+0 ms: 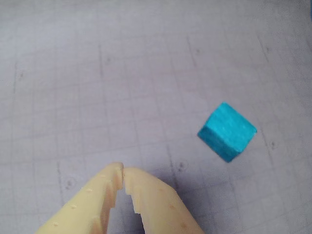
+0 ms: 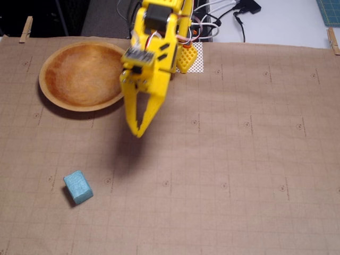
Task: Grasp a blue block and put it in the bowl.
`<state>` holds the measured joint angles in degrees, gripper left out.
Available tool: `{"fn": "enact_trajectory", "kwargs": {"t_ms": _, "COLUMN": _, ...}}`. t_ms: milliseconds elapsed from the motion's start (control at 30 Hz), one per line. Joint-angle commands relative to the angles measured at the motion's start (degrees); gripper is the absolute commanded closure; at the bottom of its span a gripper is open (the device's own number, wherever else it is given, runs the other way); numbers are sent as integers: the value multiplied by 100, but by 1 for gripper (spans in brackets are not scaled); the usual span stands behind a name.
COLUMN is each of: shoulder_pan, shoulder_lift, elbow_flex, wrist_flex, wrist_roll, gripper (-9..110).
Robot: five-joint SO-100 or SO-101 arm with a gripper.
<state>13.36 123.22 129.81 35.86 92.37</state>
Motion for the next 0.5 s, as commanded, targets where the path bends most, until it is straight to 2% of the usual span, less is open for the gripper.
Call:
{"fn": "enact_trajectory", "kwargs": {"t_ms": 0, "shoulder_pan": 149, "shoulder_lift": -334, "elbow_flex": -580, "wrist_flex": -132, "wrist_roll": 466, "gripper": 104}}
{"fn": "enact_trajectory", "kwargs": {"t_ms": 300, "shoulder_pan": 448, "shoulder_lift": -932, "elbow_flex": -853, "wrist_flex": -132, "wrist_roll": 1969, "gripper": 104}}
{"fn": "enact_trajectory", "kwargs": {"t_ms": 467, "shoulder_pan": 475, "shoulder_lift": -1125, "elbow_flex": -896, "wrist_flex": -132, "wrist_roll": 2224, "gripper": 95}}
